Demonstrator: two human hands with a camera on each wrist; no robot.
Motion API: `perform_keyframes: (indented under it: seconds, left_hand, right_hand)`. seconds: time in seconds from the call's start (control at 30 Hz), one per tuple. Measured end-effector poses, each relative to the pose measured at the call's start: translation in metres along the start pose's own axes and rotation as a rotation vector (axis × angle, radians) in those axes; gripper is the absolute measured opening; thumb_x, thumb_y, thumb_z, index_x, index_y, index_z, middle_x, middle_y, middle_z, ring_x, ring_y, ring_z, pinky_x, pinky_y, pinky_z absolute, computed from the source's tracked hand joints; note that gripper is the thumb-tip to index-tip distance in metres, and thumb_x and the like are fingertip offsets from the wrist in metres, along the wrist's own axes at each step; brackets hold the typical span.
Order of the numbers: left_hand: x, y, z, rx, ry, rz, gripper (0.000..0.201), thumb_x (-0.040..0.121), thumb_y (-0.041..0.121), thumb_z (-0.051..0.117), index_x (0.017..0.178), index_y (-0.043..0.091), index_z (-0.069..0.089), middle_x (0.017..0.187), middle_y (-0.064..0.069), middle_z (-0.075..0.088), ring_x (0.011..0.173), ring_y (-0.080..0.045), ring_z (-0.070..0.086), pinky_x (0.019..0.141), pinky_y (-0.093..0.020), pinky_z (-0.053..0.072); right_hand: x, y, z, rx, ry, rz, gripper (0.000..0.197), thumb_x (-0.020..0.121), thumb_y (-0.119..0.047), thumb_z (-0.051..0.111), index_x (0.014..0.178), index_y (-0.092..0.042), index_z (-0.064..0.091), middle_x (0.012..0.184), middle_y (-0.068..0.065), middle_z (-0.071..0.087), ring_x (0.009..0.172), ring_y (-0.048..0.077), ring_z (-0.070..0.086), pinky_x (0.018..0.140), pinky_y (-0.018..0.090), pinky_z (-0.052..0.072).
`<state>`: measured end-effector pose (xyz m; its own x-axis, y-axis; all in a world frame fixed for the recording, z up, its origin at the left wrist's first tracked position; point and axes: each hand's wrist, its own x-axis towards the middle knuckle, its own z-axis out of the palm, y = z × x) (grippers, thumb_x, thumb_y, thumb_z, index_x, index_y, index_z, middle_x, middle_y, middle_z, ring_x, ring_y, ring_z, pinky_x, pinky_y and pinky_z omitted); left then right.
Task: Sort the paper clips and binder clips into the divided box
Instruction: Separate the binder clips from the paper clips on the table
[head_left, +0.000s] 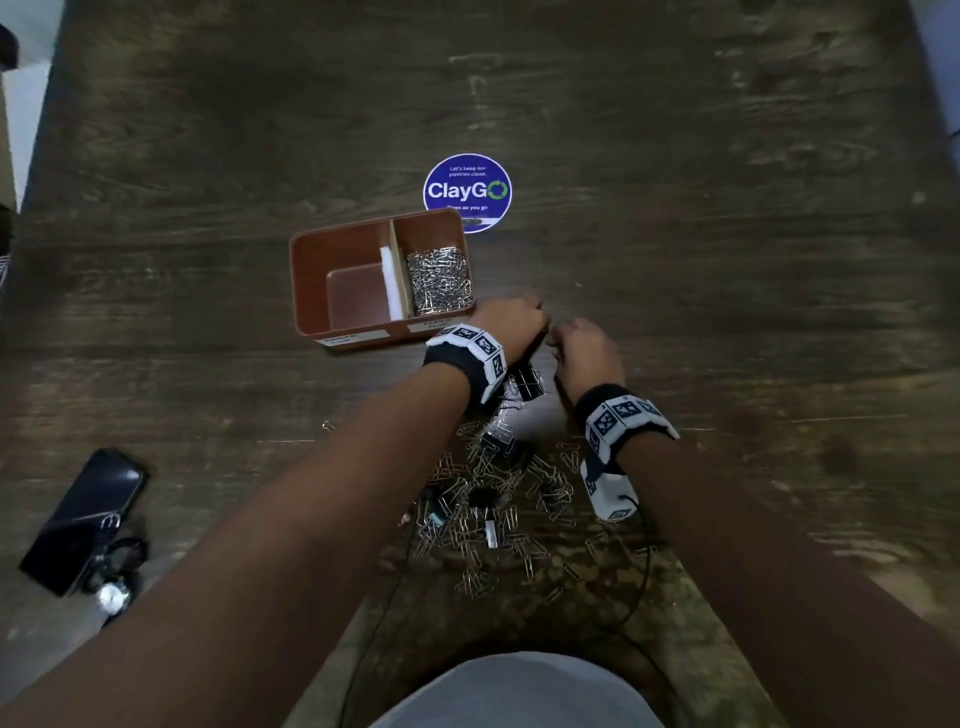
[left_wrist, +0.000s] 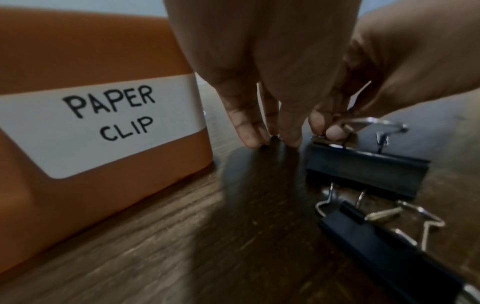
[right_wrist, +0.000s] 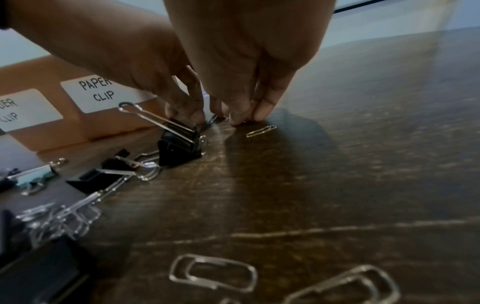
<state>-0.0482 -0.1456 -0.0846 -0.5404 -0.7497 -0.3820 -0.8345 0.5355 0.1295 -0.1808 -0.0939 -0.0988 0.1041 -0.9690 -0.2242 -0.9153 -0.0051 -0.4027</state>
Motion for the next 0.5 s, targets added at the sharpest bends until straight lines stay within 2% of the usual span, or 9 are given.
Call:
perform_keyframes:
  seconds: [0.1,0.2,0.27,0.37,0.43,0.5]
  left_hand:
    - [0.000,0.001,-0.002,0.045,-0.028,-0.007,0.024,0.095,0.016,0.051,0.113,0.009,0.065,0.114,-0.012,0.059,0.100,-0.031,0.065,0.070,-0.037,0.049]
    - [0.000,0.002,-0.003,0.042,-0.043,-0.015,0.025,0.095,0.013,0.051,0.115,0.005,0.063,0.116,-0.015,0.059,0.101,-0.033,0.064,0.071,-0.040,0.050]
    - [0.000,0.000,-0.003,0.001,-0.035,-0.044,0.027,0.093,0.011,0.054,0.119,0.003,0.058,0.120,-0.016,0.057,0.105,-0.034,0.063,0.074,-0.042,0.050]
    - [0.001,-0.004,-0.003,-0.082,-0.046,-0.128,0.033,0.089,0.012,0.064,0.120,0.002,0.055,0.121,-0.017,0.057,0.108,-0.035,0.060,0.080,-0.042,0.049]
    - [0.002,-0.003,-0.001,-0.108,-0.043,-0.165,0.027,0.089,0.011,0.064,0.114,0.002,0.059,0.117,-0.016,0.059,0.105,-0.035,0.062,0.078,-0.040,0.049]
    - [0.003,0.000,0.000,-0.118,-0.022,-0.196,0.021,0.091,0.009,0.060,0.110,0.001,0.061,0.114,-0.016,0.061,0.102,-0.035,0.063,0.076,-0.040,0.049]
  right_hand:
    - [-0.002,0.008,0.000,0.006,-0.038,-0.056,0.043,0.080,0.011,0.057,0.115,-0.014,0.059,0.111,0.006,0.059,0.099,0.021,0.056,0.084,0.028,0.045]
    - [-0.003,0.017,-0.002,-0.046,-0.139,-0.163,0.047,0.078,0.011,0.054,0.118,-0.015,0.054,0.115,0.005,0.054,0.107,0.021,0.049,0.090,0.028,0.040]
    - [-0.003,0.025,-0.004,-0.048,-0.179,-0.197,0.043,0.078,0.010,0.052,0.112,-0.016,0.055,0.112,0.003,0.052,0.106,0.019,0.046,0.088,0.026,0.036]
    - [-0.002,0.034,-0.015,0.047,-0.140,-0.136,0.029,0.084,0.007,0.050,0.100,-0.015,0.059,0.102,-0.003,0.044,0.099,0.013,0.042,0.086,0.022,0.034]
    - [-0.003,0.039,-0.023,0.070,-0.127,-0.113,0.013,0.091,-0.004,0.051,0.097,-0.012,0.059,0.100,-0.004,0.040,0.094,0.011,0.040,0.086,0.024,0.036]
    - [-0.004,0.045,-0.028,0.073,-0.143,-0.128,0.005,0.093,-0.012,0.054,0.094,-0.011,0.059,0.099,-0.003,0.041,0.091,0.011,0.041,0.083,0.024,0.036]
